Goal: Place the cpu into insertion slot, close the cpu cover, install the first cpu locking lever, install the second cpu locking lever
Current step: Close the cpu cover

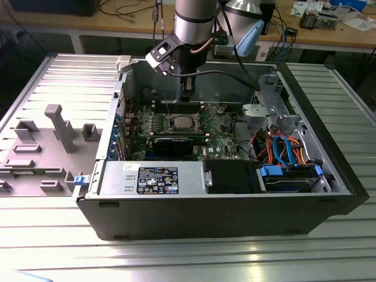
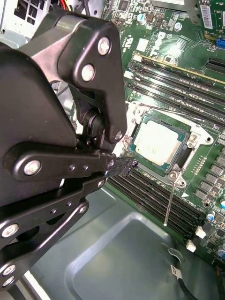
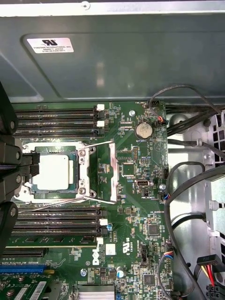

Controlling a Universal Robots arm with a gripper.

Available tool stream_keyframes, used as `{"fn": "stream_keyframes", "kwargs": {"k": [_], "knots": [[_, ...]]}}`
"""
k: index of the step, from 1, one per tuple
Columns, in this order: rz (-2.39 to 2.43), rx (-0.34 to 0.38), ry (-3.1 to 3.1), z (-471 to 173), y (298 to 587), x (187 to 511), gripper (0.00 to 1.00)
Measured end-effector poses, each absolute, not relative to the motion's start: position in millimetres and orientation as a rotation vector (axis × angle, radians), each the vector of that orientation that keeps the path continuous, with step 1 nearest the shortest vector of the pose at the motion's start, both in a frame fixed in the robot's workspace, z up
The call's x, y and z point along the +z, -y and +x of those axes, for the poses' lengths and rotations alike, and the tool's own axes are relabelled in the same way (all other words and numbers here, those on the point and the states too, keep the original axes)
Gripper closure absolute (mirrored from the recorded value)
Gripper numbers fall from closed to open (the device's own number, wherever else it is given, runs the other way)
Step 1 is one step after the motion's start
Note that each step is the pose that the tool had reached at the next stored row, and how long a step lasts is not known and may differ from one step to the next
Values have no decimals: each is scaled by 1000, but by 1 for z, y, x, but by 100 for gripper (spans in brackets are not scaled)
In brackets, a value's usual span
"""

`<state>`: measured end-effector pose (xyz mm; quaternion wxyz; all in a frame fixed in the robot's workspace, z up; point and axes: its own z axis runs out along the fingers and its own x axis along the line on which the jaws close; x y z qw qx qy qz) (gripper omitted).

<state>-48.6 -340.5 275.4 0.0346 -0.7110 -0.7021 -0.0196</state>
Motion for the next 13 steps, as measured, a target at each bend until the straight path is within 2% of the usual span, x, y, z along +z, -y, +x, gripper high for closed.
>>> {"fn": "stream_keyframes", "kwargs": {"k": [13], "knots": [[-2186,-60,2158,-36,340,275,89]]}}
